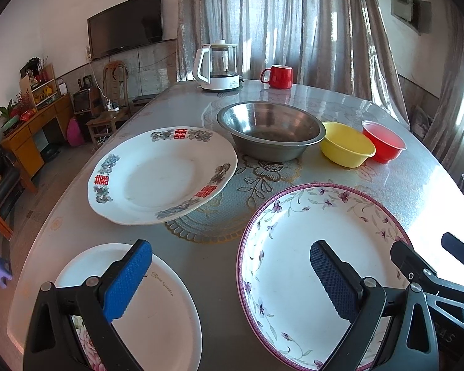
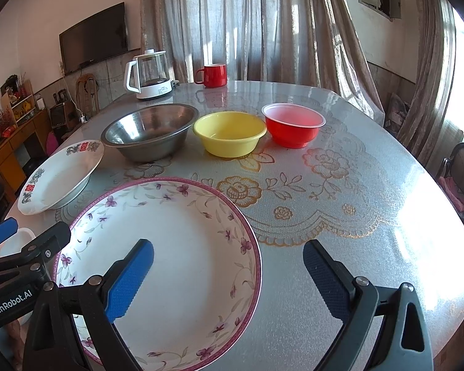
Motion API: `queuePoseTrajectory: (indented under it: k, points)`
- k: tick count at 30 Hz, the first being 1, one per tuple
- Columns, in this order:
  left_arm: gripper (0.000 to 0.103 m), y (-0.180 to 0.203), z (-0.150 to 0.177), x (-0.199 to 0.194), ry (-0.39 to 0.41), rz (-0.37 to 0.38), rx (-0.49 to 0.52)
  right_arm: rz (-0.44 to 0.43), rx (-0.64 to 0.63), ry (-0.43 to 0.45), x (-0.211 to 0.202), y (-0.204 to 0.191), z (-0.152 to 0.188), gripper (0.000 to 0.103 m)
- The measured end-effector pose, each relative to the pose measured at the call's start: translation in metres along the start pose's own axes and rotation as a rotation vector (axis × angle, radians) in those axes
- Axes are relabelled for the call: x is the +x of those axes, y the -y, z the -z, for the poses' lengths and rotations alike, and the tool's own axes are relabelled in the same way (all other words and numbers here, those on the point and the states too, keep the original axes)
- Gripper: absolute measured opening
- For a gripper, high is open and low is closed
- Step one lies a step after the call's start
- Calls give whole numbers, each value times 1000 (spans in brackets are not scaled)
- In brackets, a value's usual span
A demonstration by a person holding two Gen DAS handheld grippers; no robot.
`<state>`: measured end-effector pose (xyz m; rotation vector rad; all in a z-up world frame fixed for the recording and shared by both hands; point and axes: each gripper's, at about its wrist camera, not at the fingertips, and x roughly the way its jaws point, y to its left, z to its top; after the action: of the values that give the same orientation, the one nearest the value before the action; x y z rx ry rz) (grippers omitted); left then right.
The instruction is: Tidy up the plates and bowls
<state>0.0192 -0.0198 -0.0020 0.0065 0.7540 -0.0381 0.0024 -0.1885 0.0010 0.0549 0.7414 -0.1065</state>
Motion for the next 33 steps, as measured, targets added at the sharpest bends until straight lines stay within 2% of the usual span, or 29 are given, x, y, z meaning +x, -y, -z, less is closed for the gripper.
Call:
queuePoseTrajectory:
  k: [15, 21, 26, 28, 29, 31, 33]
  points:
    - [103, 7, 1, 2, -6, 20, 10, 1, 14, -7, 0, 6, 0, 99]
    - [103, 8, -1, 6, -49, 118, 10, -38, 35, -13, 0, 17, 0, 98]
    - [103, 9, -5, 10, -76, 209, 7, -91, 76, -46, 4, 35, 0, 86]
    - [103, 10, -5, 15, -106, 244, 13, -107, 79, -60, 6, 40, 2, 73]
    - [103, 12, -5, 17, -119, 251, 18, -114, 84, -69, 7, 42, 2, 71]
    - [103, 14, -5, 19, -133, 259, 27, -120, 91, -85, 11, 48, 4, 55]
    - [103, 14, -6, 22, -146, 265, 26, -118, 91, -96, 13, 51, 5, 43]
